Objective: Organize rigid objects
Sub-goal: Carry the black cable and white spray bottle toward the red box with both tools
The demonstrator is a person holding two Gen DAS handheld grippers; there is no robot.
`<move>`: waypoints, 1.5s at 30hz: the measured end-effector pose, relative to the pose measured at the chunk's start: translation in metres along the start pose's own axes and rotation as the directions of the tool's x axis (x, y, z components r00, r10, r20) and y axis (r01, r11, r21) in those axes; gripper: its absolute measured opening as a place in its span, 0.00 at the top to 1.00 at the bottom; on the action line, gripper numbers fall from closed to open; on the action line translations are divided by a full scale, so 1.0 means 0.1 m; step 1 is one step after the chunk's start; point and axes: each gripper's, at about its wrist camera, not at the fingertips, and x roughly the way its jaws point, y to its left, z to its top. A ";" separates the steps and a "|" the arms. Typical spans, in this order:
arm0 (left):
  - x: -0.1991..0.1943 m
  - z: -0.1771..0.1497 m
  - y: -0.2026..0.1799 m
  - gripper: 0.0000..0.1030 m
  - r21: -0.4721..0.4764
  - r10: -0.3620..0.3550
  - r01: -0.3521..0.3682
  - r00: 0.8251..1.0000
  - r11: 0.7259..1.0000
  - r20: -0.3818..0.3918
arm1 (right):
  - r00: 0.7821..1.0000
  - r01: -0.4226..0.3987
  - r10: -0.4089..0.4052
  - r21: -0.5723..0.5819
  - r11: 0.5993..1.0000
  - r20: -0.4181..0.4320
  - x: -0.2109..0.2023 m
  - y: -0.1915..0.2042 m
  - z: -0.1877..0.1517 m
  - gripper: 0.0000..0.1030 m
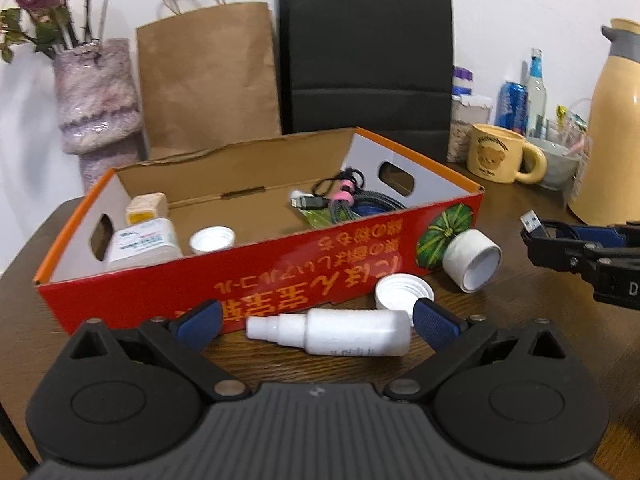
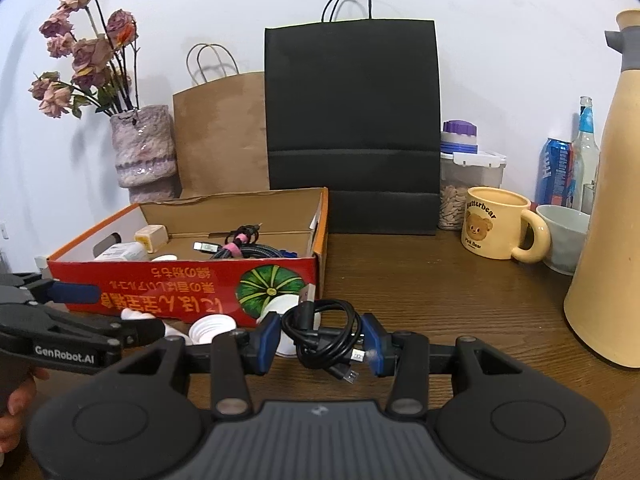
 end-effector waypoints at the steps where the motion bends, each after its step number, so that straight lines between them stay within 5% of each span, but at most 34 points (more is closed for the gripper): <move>1: 0.02 0.00 -0.01 0.00 0.010 -0.007 0.007 1.000 1.000 -0.006 | 1.000 0.003 -0.003 0.003 1.000 -0.002 0.01 -0.01 0.00 0.58; 24: 0.31 -0.03 0.03 0.04 0.003 -0.039 0.040 0.995 0.999 -0.097 | 1.000 0.014 -0.014 -0.002 1.000 -0.027 0.15 0.06 -0.09 0.58; 45: -0.34 -0.26 -0.10 0.05 -0.079 0.116 -0.113 0.993 0.990 0.038 | 0.999 0.023 -0.023 0.002 1.000 0.048 -0.03 0.04 -0.11 0.58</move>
